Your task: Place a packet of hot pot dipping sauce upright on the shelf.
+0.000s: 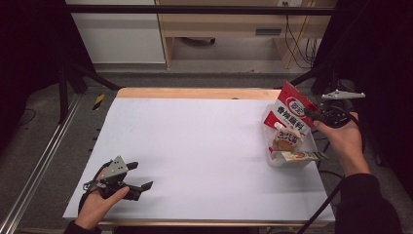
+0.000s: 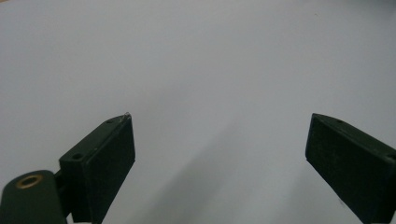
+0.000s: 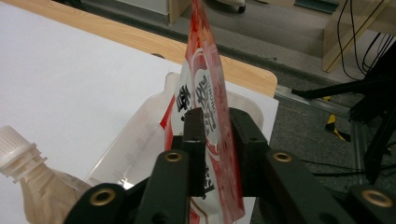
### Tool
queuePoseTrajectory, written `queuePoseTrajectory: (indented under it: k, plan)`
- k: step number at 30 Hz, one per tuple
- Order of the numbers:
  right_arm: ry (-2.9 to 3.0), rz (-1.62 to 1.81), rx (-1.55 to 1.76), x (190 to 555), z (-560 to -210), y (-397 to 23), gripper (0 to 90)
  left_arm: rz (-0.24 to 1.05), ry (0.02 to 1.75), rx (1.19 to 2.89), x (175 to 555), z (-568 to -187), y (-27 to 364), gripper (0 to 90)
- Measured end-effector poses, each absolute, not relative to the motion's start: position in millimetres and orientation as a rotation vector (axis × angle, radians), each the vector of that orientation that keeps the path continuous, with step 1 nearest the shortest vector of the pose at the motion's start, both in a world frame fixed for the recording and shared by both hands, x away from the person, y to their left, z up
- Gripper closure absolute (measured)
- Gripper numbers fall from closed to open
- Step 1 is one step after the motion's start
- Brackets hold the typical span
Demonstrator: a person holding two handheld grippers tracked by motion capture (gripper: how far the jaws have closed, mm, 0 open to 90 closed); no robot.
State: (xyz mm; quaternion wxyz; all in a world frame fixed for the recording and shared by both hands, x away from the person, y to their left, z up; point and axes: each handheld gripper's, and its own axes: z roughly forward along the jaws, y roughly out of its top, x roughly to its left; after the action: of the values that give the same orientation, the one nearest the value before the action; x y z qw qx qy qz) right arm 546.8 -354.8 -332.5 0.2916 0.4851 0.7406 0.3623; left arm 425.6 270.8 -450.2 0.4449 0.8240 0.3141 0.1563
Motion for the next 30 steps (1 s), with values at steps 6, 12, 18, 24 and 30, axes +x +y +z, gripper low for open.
queuePoseTrajectory:
  k: [6, 12, 18, 24, 30]
  plan:
    - [1.962, 0.945, 1.273, 547, -326, -350, 54.0, 0.382, 0.757, 2.079, 426, -454, 267, 8.1]
    - [1.900, 0.928, 1.254, 545, -316, -346, 30.9, 0.390, 0.747, 2.076, 425, -452, 267, 8.2]
    - [1.862, 0.926, 1.233, 546, -307, -343, 21.5, 0.392, 0.749, 2.065, 424, -450, 267, 8.2]
    - [1.831, 0.937, 1.217, 545, -298, -340, 17.5, 0.394, 0.749, 2.066, 424, -450, 268, 8.2]
    - [1.818, 0.990, 1.186, 538, -287, -328, 15.7, 0.394, 0.753, 2.069, 424, -451, 268, 8.2]
